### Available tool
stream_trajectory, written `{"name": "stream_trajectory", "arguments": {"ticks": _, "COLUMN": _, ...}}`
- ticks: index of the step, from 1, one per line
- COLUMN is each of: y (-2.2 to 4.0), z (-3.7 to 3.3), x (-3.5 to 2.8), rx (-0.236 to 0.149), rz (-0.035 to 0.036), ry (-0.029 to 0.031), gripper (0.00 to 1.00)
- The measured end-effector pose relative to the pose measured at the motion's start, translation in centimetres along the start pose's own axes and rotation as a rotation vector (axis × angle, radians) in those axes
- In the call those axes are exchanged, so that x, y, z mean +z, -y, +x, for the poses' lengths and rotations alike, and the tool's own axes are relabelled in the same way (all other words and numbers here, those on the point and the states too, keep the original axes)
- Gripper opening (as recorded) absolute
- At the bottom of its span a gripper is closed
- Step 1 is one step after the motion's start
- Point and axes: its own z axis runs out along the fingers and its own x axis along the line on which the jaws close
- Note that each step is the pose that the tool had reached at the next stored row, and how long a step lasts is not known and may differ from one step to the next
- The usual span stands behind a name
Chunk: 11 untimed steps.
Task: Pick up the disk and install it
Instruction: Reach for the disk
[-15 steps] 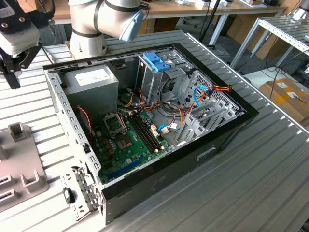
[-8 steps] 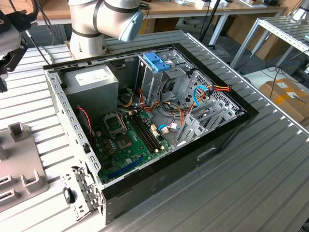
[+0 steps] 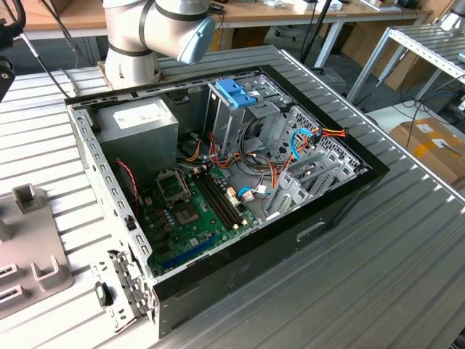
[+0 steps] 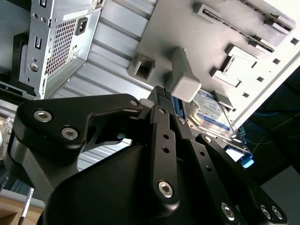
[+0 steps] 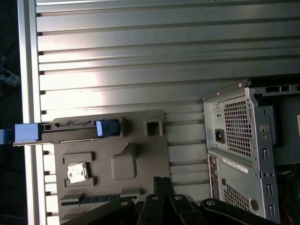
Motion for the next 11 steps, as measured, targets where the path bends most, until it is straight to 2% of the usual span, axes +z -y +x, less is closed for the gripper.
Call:
{"name": "stream_trajectory", "arguments": {"ticks": 8, "y": 0.00, "z": 0.04, "x": 0.00, "rx": 0.000, "rz": 0.0000, "ry": 0.0000, "gripper": 0.11}}
{"name": "stream_trajectory", "arguments": {"ticks": 11, "y": -0.12, "z": 0.29, "x": 0.06, "rx": 0.000, "rz": 0.0001, "ry": -0.0001, "gripper": 0.11}}
